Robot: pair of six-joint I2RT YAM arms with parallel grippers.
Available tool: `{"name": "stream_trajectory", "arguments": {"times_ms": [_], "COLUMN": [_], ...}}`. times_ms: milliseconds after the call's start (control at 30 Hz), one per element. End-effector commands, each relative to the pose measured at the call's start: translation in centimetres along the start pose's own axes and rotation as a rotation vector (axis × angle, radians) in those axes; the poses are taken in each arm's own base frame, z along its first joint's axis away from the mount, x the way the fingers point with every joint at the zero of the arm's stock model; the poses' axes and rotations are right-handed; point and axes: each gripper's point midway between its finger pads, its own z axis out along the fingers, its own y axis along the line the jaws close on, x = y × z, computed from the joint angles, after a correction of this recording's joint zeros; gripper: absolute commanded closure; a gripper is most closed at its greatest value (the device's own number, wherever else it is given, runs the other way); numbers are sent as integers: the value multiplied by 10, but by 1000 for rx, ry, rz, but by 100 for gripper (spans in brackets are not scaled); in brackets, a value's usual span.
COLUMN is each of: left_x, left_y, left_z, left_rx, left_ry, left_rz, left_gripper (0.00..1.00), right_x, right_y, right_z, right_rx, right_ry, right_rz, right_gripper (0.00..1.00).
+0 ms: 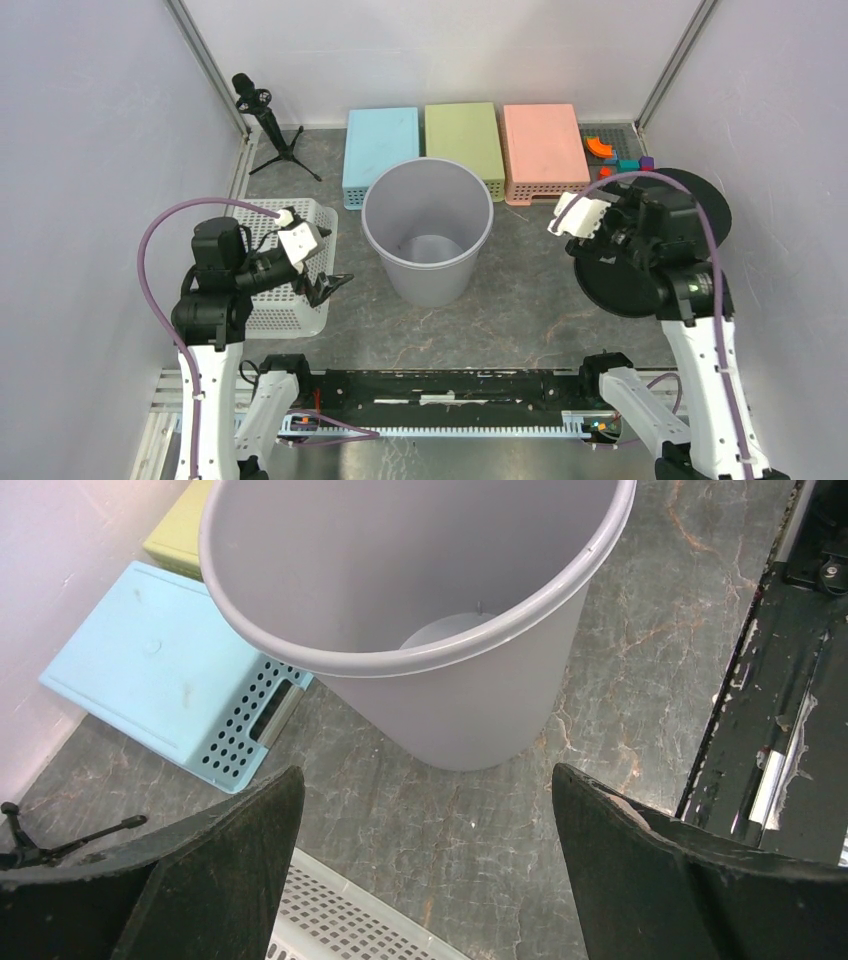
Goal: Turn the large container upside down
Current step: Move the container to the center of the board, then turn the container upside down at the center of the board.
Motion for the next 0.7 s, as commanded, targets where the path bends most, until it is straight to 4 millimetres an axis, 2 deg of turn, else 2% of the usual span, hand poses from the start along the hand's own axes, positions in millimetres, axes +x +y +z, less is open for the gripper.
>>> {"name": "stream_trajectory", "arguments": {"times_ms": [0, 100, 233, 333, 433, 500, 667], "left_x": [-7, -5, -1, 0, 2, 3, 7], "left_y": [1, 2, 9, 15, 23, 27, 32], "left_z": [2, 3, 5, 7, 7, 8, 7], "left_rx": [9, 4, -20, -40, -61, -73, -93], "left_ry": [-38, -32, -23, -19, -15, -10, -5], "left_rz": [-29, -39, -60, -79, -96, -111, -122], "left_gripper": [0, 0, 0, 0, 0, 0, 0], "right_x": [-74, -99, -125, -135, -149, -166, -214], "right_y": [1, 5, 21, 19, 25, 43, 102], "right_z": [-35, -50, -71, -68, -51, -38, -35], "right_rx": [-117, -200, -347, -377, -403, -423, -473], "right_ry": [-345, -459, -601, -626, -609, -588, -574], "right_rz": [-57, -77, -113, -98, -86, -99, -212], "right_gripper": [9, 9, 9, 9, 10, 10, 11]}}
